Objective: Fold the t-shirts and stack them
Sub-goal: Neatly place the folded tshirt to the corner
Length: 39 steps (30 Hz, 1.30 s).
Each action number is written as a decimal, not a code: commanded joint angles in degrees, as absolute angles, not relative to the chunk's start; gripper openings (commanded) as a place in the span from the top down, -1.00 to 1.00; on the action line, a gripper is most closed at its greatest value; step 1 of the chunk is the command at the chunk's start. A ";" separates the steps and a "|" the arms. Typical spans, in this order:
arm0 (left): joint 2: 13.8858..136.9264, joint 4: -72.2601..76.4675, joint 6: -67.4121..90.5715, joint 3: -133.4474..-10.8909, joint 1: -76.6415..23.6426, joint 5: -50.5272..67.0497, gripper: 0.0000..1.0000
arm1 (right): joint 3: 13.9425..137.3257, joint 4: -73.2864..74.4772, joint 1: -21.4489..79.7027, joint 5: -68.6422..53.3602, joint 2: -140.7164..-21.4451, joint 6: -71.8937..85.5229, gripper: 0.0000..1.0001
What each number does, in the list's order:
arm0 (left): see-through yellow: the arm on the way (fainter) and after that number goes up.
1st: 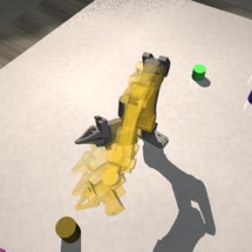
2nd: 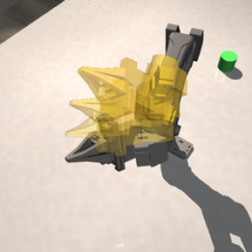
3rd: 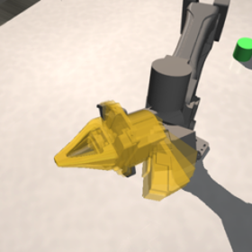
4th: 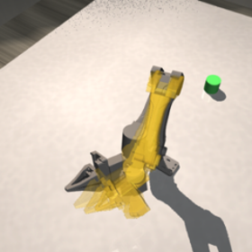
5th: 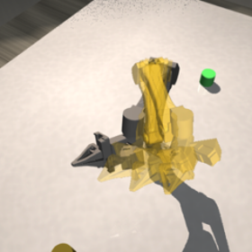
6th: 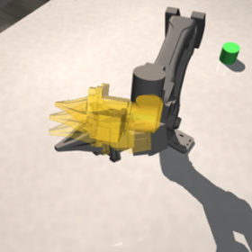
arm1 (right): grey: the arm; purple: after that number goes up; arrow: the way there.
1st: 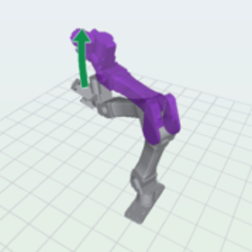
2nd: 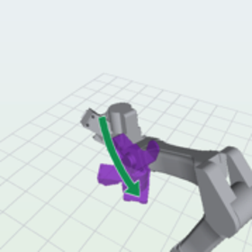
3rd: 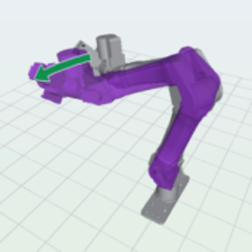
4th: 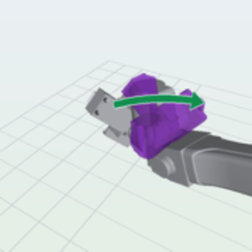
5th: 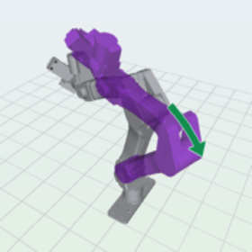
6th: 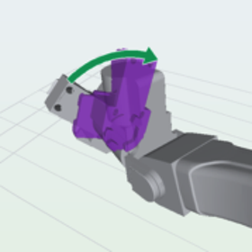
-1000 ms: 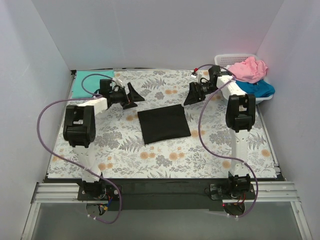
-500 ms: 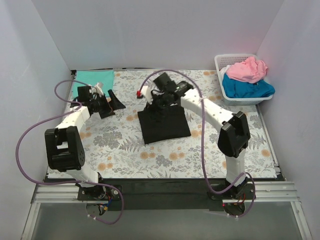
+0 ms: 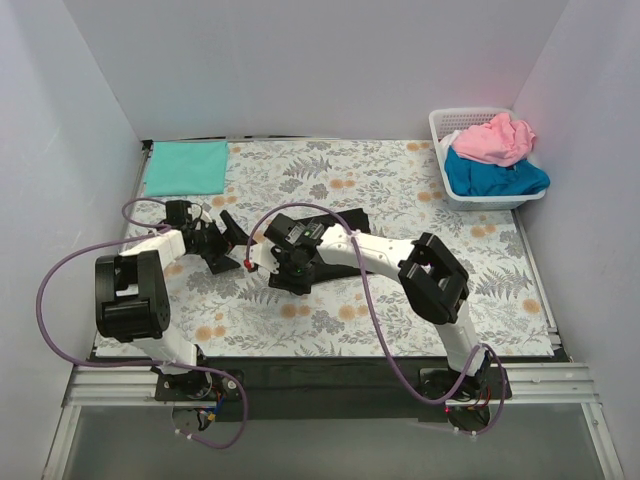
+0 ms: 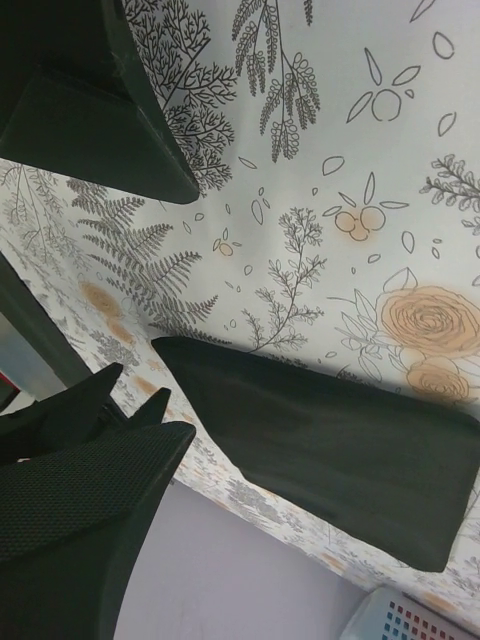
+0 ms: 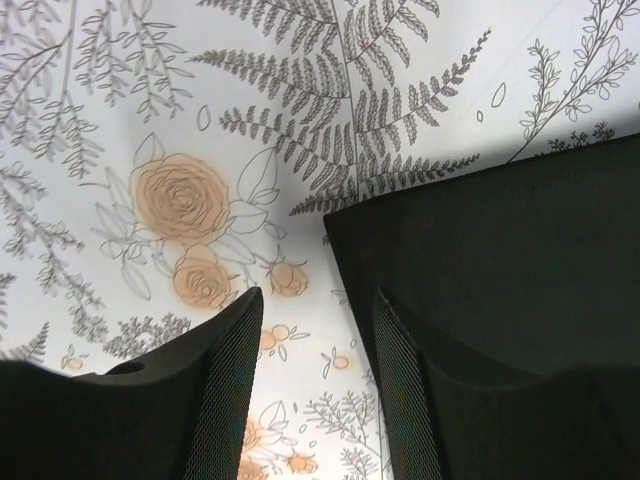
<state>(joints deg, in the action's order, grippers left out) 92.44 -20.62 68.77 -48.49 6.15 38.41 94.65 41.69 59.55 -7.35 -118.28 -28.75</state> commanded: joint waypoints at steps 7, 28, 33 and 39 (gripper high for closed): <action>94.75 -18.64 71.28 -48.87 5.89 41.04 -0.79 | 98.18 38.41 60.29 -6.77 -121.90 -29.27 -0.05; 92.20 -12.23 76.36 -42.02 5.98 43.33 -0.74 | 94.83 32.96 59.86 -2.90 -121.30 -30.67 0.97; 91.14 -2.13 84.80 -36.66 5.45 44.82 -0.76 | 97.82 32.96 57.31 -5.53 -119.01 -29.27 0.97; 93.42 7.46 93.06 -34.72 2.73 41.40 -0.82 | 99.84 32.96 56.51 -7.56 -118.39 -28.48 0.97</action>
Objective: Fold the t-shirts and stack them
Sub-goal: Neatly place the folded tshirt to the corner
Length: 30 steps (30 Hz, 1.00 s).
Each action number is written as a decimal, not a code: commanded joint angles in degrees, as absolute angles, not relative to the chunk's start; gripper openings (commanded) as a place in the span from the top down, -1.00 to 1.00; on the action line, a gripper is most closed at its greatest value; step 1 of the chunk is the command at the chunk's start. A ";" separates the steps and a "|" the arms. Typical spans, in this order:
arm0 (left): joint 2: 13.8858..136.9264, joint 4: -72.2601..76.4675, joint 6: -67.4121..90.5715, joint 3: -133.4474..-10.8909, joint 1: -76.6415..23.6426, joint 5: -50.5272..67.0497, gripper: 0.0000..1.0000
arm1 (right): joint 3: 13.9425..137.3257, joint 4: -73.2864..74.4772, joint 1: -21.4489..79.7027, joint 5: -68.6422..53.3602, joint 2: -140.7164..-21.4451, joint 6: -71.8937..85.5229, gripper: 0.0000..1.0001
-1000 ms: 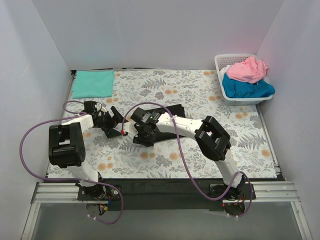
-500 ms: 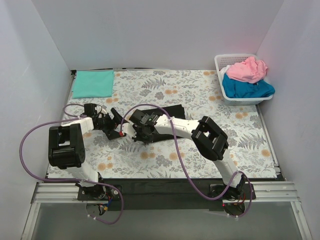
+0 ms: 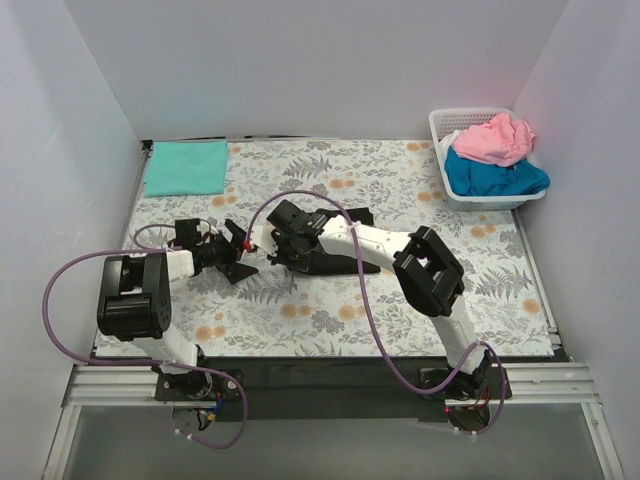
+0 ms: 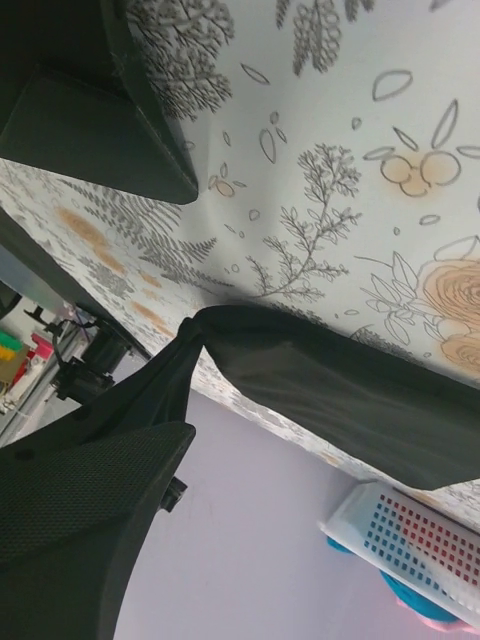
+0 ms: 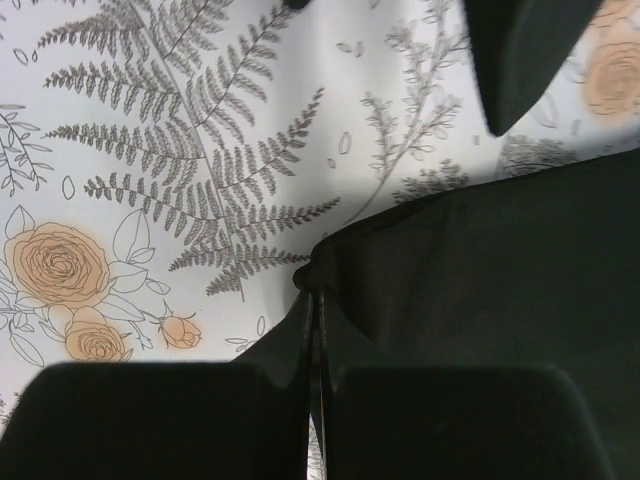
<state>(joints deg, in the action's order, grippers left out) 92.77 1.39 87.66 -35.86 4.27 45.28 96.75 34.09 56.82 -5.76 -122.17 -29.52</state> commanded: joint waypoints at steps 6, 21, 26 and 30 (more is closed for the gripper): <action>97.29 14.32 100.98 -33.75 -1.82 36.40 -0.84 | 102.56 32.87 56.34 -7.12 -119.53 -27.34 0.97; 109.68 13.27 110.21 -44.38 -10.11 28.74 -0.49 | 106.35 32.78 56.25 -6.68 -120.94 -25.84 0.97; 112.67 12.83 109.95 -48.16 -11.51 26.37 0.30 | 108.01 32.87 56.25 -6.86 -121.55 -25.40 0.97; 113.81 9.51 107.07 -52.37 -11.78 24.96 0.83 | 109.24 32.87 56.34 -7.03 -122.25 -25.14 0.97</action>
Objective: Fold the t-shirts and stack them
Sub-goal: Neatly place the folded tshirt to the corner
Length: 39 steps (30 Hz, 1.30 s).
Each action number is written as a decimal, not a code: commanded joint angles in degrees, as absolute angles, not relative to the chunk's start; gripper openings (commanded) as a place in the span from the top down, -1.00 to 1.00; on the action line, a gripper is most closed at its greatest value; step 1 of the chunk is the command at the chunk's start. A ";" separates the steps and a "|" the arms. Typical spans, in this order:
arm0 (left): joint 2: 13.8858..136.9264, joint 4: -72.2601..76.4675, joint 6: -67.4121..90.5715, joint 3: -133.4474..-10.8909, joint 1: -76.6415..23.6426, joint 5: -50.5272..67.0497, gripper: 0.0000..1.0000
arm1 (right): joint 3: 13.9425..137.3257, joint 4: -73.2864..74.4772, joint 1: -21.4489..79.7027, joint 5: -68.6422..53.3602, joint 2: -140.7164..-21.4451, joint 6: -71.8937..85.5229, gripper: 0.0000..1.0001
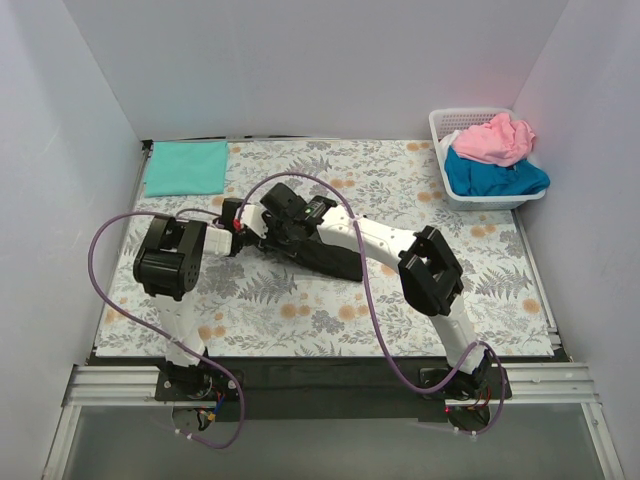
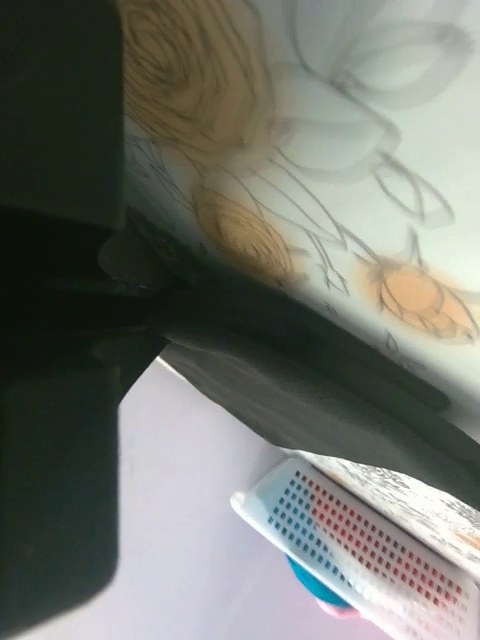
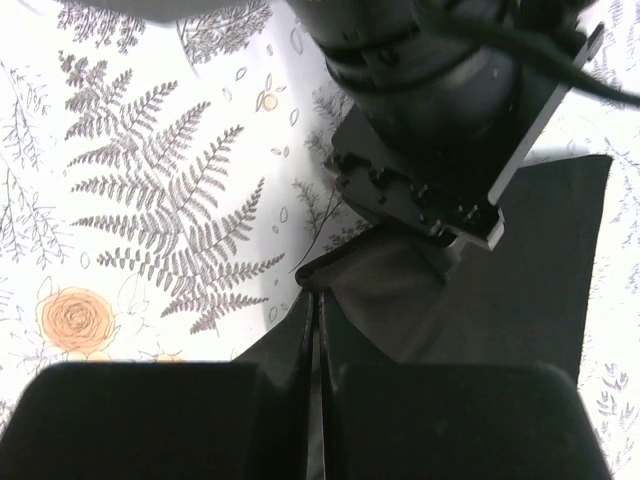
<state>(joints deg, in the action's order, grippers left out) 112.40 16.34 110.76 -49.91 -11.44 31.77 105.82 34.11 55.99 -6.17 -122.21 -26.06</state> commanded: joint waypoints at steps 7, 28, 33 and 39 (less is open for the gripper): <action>116.00 -9.47 84.85 -67.30 -11.43 19.17 1.00 | 106.80 33.22 54.15 -6.77 -118.92 -23.21 -0.02; 137.38 -27.08 33.06 -125.95 -2.82 3.87 1.00 | 88.24 32.52 43.15 -4.04 -104.24 -22.41 -0.97; 135.35 -22.77 30.94 -125.77 -0.09 1.32 1.00 | 87.89 32.52 43.07 -4.48 -104.15 -22.50 -0.97; 131.84 -19.52 27.78 -122.88 3.34 2.37 1.00 | 88.42 32.43 43.15 -5.18 -104.76 -22.24 -0.96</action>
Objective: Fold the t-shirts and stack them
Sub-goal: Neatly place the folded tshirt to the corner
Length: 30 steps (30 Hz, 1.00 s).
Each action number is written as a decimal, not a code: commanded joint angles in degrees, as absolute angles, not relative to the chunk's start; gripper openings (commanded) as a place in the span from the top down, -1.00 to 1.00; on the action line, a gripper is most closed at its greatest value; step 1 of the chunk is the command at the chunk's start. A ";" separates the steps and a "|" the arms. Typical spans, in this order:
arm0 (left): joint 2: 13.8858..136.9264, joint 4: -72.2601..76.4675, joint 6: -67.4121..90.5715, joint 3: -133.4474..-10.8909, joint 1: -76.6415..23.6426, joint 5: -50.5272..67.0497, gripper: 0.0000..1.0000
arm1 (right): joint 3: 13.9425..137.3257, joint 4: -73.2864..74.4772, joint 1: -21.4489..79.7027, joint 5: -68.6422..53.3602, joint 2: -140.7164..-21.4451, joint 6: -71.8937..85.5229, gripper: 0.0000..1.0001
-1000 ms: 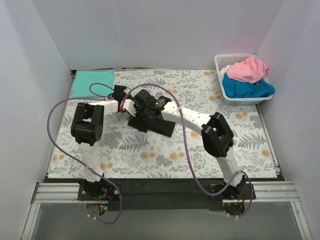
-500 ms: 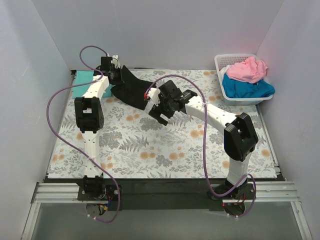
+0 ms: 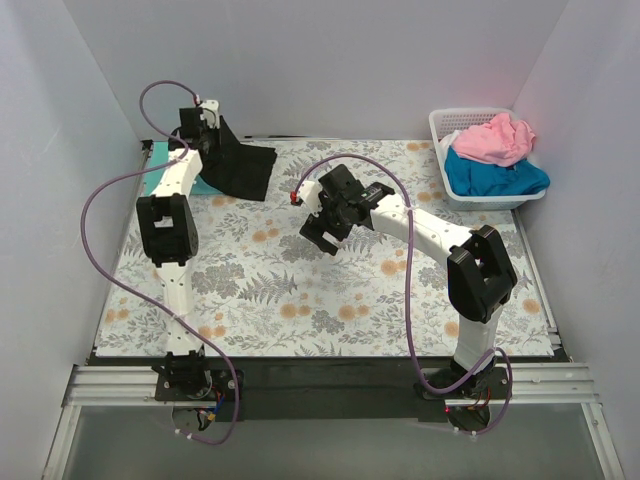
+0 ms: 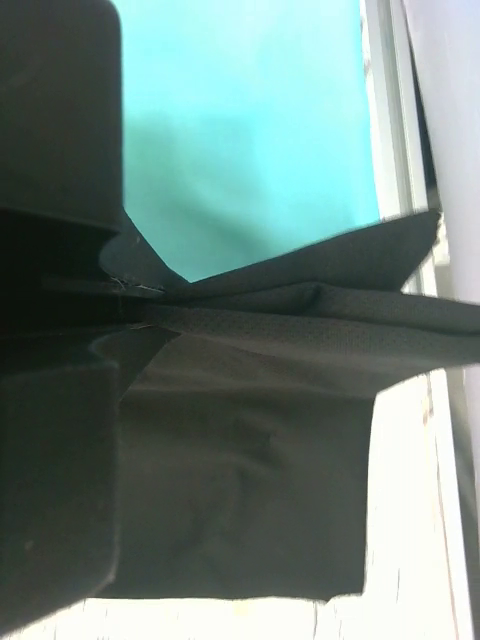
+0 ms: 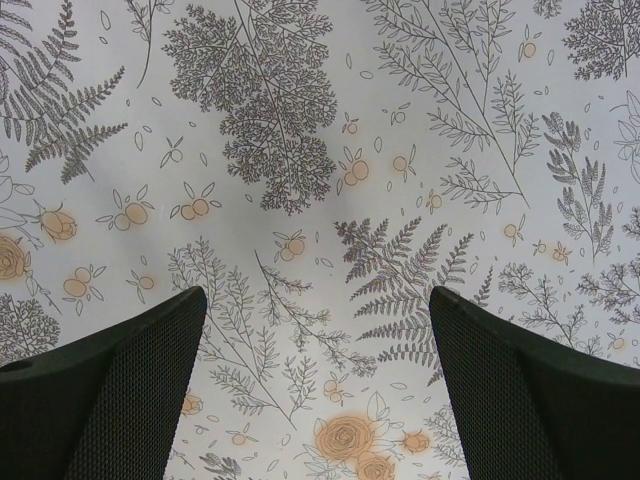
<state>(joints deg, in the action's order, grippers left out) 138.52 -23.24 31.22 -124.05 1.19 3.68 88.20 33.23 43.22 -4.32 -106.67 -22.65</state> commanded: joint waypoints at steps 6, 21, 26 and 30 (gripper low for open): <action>128.68 -17.41 25.05 -119.54 4.48 2.90 1.00 | 88.51 32.61 43.07 -4.84 -104.68 -22.15 -0.97; 122.34 -15.38 28.30 -117.95 5.54 8.88 1.00 | 88.59 32.70 43.15 -4.48 -105.12 -22.15 -0.97; 122.87 -16.61 27.07 -119.09 5.54 7.91 1.00 | 88.77 32.78 43.07 -4.13 -105.12 -22.41 -0.97; 121.38 -16.70 26.81 -118.13 5.45 8.87 1.00 | 89.03 32.87 43.15 -4.13 -105.38 -22.50 -0.97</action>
